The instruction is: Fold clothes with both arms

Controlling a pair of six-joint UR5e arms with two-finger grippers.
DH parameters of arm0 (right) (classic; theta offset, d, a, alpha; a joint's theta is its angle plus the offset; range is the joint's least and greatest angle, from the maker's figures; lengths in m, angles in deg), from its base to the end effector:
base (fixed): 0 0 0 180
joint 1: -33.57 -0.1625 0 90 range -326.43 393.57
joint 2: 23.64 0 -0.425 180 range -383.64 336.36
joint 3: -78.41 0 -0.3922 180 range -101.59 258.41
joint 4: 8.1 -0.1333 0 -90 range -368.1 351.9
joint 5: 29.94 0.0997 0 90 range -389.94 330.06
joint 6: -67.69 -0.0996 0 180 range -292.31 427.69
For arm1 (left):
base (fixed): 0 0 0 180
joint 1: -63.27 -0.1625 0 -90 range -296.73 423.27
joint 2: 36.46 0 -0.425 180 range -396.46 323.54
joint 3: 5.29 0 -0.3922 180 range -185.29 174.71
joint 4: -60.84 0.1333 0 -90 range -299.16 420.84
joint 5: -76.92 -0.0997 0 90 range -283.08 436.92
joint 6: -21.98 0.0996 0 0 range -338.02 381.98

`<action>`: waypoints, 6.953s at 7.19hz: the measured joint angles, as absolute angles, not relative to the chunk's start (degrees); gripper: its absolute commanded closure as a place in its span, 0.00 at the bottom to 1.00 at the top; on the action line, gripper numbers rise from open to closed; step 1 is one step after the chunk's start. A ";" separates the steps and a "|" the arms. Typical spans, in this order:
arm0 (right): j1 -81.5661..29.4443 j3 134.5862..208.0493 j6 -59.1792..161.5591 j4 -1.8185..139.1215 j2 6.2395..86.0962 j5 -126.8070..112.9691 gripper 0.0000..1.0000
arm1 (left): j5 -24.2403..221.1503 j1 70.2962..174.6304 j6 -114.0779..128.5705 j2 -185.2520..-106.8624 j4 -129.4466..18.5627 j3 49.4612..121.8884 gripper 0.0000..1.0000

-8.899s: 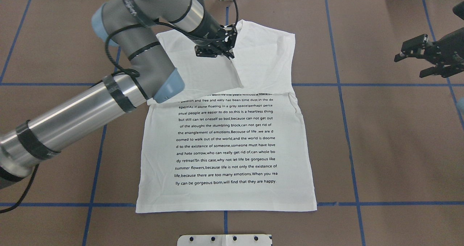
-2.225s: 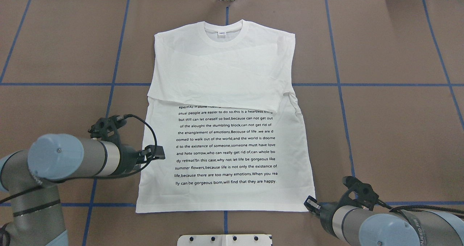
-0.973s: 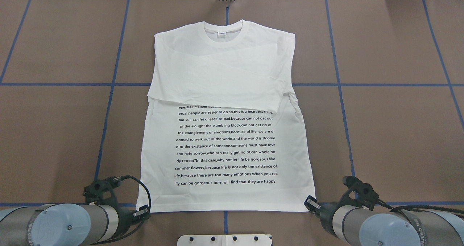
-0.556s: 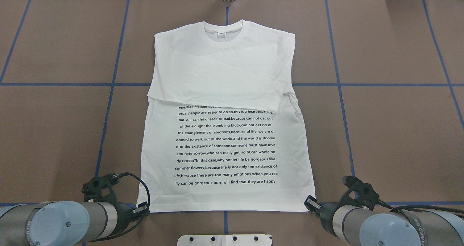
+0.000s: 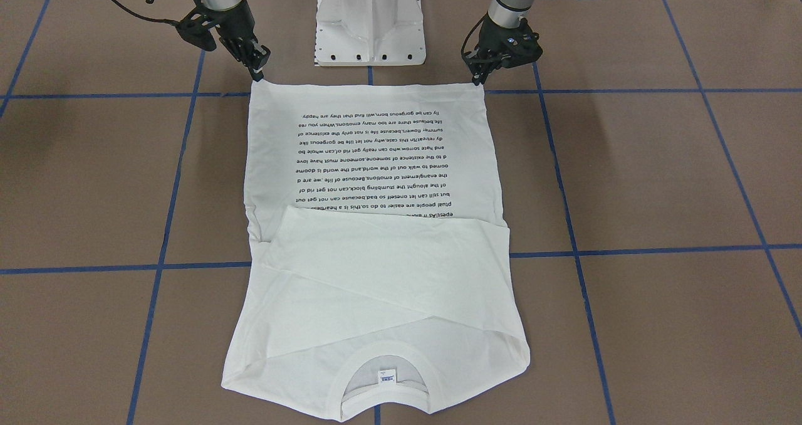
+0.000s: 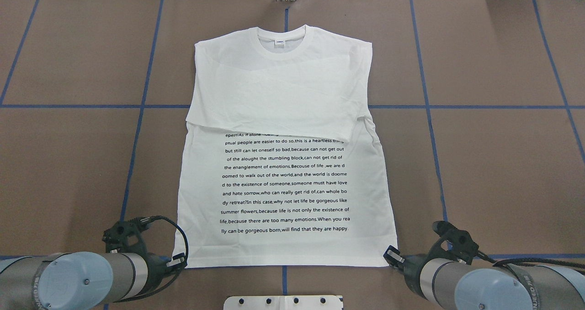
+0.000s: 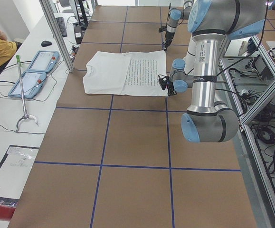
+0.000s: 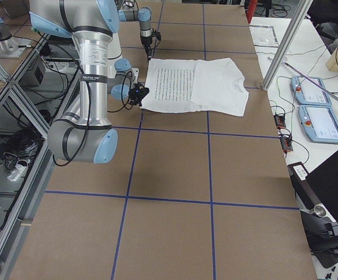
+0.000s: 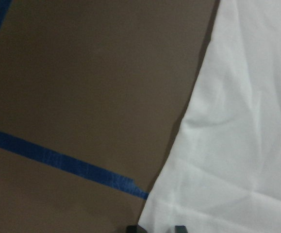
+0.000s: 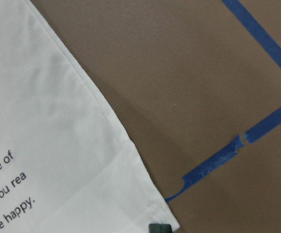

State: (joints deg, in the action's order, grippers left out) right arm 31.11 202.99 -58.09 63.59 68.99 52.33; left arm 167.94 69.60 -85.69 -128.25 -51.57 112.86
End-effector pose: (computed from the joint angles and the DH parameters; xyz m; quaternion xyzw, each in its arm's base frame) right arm -0.4462 -0.1660 0.3659 -0.0630 -0.4234 0.3229 0.8441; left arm 0.4754 -0.1851 0.3734 -0.0515 0.4381 -0.1827 0.8786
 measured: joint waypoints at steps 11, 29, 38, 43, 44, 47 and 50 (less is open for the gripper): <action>35.66 219.77 -63.13 75.89 74.01 52.58 1.00 | 167.99 65.85 -90.57 -127.90 -43.97 133.19 1.00; -15.49 146.00 -14.68 69.28 21.29 75.16 1.00 | 174.41 110.66 -53.96 -163.78 -74.21 62.54 0.95; -16.04 142.21 -14.85 65.22 19.14 73.39 0.45 | 174.55 111.55 -52.73 -164.41 -75.81 60.26 0.47; -11.91 161.34 -26.93 62.91 32.75 76.59 0.36 | 174.90 111.71 -52.96 -163.89 -77.49 60.89 0.38; -8.97 167.25 -32.79 62.51 37.29 76.37 0.33 | 174.91 111.67 -52.96 -163.87 -77.57 61.13 0.38; -4.04 175.46 -44.09 54.43 47.75 75.02 0.32 | 174.92 111.56 -52.89 -163.90 -77.61 61.53 0.38; -1.70 176.09 -45.50 52.69 48.59 73.04 0.38 | 174.84 111.52 -52.68 -163.78 -77.55 61.54 0.39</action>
